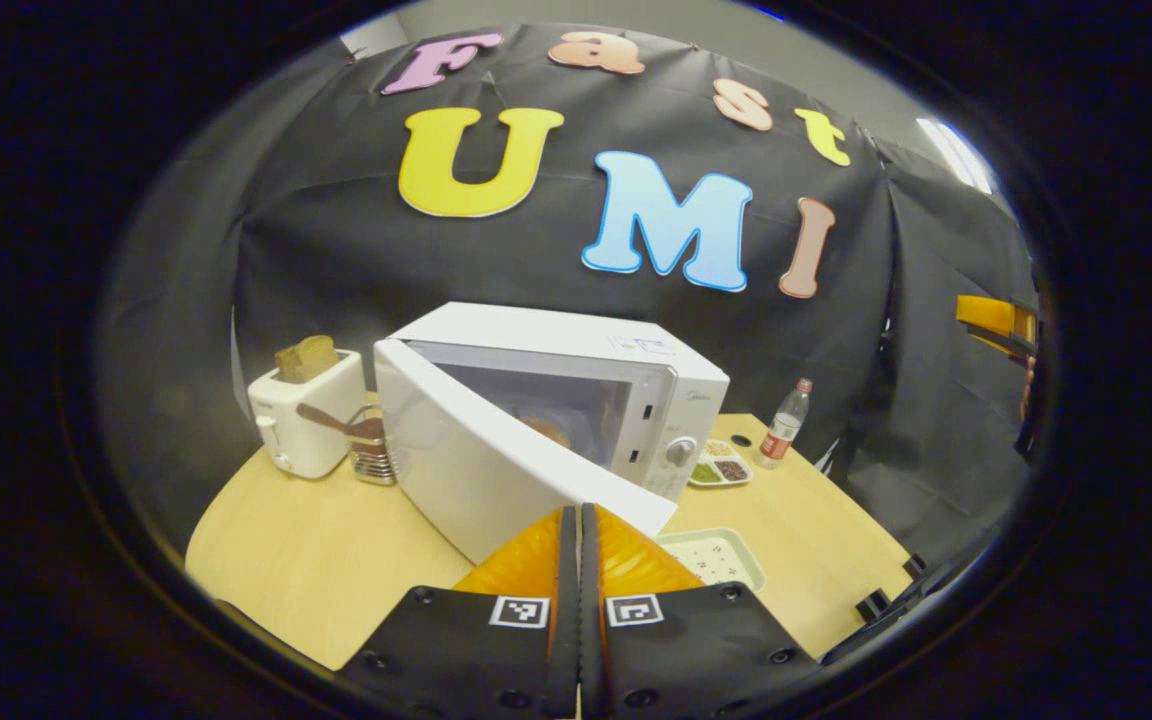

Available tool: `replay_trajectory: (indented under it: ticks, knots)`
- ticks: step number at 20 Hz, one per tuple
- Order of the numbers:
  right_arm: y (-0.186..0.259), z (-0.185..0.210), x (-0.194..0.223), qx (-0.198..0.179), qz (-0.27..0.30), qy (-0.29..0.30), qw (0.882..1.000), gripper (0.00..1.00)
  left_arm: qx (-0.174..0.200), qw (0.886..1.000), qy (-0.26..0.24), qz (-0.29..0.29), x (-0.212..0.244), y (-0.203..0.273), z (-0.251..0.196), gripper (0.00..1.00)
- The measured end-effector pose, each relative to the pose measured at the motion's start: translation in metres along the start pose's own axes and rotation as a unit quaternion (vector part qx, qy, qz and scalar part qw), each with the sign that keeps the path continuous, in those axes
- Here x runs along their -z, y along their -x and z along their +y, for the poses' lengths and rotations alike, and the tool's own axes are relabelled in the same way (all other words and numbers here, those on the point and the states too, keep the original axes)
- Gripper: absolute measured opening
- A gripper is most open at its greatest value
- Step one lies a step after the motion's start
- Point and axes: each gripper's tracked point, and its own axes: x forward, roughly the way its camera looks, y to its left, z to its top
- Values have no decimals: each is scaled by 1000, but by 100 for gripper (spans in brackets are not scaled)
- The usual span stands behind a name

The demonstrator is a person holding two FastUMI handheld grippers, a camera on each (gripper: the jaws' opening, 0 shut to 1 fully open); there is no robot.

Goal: Open the microwave oven with the left hand, put the food in, and close the microwave oven.

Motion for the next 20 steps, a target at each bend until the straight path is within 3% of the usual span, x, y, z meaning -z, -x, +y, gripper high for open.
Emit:
replay_trajectory:
  ticks: [11, 20]
  knots:
    - [-17, -23, 0, 43, 9, 5, 999, 97, 71, 997, -17, 13, -19, -68, -38, 7]
    - [-11, -31, -2, 80, 15, -1, 997, 96, 100, 994, -10, 31, -25, -114, -52, 7]
